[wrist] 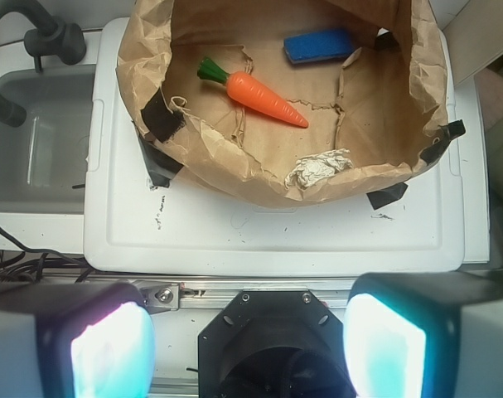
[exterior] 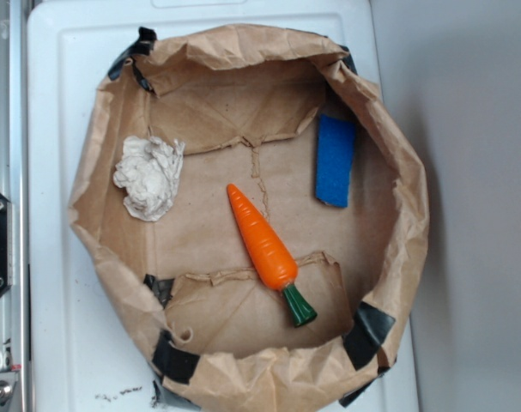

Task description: Grab the carrot.

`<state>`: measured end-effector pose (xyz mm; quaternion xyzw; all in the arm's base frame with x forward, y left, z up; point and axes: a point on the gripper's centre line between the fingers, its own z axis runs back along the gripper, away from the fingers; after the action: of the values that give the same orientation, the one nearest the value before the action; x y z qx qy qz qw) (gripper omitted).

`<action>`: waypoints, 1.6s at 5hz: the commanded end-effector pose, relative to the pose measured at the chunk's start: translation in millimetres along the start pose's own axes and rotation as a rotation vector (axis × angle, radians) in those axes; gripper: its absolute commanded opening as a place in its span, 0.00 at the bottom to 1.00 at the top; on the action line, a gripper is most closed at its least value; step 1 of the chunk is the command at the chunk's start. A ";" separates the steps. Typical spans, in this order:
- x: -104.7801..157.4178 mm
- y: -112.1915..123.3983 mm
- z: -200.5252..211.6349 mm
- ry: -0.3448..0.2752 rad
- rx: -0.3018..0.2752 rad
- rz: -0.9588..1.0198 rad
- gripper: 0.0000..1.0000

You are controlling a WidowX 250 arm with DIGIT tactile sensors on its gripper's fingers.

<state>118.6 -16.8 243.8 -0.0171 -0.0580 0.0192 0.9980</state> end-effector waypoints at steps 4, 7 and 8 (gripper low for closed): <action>-0.1 2.1 4.9 -0.016 0.084 0.394 1.00; -0.1 2.1 4.9 -0.016 0.084 0.394 1.00; 27.7 6.2 -6.4 -0.020 0.075 0.392 1.00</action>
<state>144.8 -8.3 231.6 0.0173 -0.0455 0.2044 0.9777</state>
